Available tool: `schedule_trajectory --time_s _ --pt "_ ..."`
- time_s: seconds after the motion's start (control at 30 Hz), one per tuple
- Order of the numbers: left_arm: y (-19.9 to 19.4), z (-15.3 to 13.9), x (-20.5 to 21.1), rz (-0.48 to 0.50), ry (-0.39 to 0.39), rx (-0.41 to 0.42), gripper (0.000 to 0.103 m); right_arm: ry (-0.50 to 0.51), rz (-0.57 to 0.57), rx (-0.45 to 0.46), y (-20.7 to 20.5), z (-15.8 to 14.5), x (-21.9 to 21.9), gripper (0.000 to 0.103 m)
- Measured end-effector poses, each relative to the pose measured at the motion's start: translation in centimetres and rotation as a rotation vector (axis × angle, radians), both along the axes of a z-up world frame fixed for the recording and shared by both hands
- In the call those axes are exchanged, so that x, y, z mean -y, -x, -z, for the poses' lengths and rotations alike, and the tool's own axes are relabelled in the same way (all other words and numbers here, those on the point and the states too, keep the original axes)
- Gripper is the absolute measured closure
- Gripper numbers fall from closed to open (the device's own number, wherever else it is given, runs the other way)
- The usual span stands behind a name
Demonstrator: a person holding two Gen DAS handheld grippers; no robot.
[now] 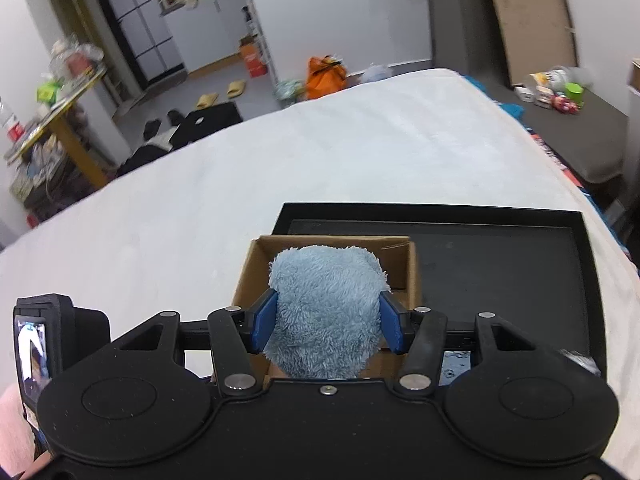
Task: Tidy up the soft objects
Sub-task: 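Drop the grey plush into the box with the right gripper while the left holds the box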
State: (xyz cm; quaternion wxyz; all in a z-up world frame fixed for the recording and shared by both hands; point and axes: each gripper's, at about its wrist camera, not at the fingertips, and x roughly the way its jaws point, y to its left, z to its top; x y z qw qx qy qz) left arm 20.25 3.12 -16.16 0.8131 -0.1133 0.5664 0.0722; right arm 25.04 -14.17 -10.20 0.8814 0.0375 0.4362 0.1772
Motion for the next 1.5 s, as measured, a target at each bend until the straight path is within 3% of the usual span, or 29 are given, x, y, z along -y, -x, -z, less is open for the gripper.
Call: schedule_trajectory --time_s 0.63,0.93,1.07,1.5 --pt "0.8 0.1 -2.8 -0.107 0.112 0.014 0.090 -0.036 -0.081 -0.074 -2.1 1.9 -3.6 0.050" --pt "0.8 -0.4 -2.3 -0.114 0.104 0.013 0.090 -0.045 -0.096 -0.096 -1.6 2.1 -4.7 0.045" --pt "0.7 -0.5 -2.1 -0.104 0.087 0.013 0.090 -0.057 -0.085 -0.104 -1.9 1.7 -4.3 0.035" --pt "0.2 -0.9 -0.7 -0.070 0.032 -0.001 0.090 -0.075 0.016 -0.102 -0.6 0.9 1.3 0.028"
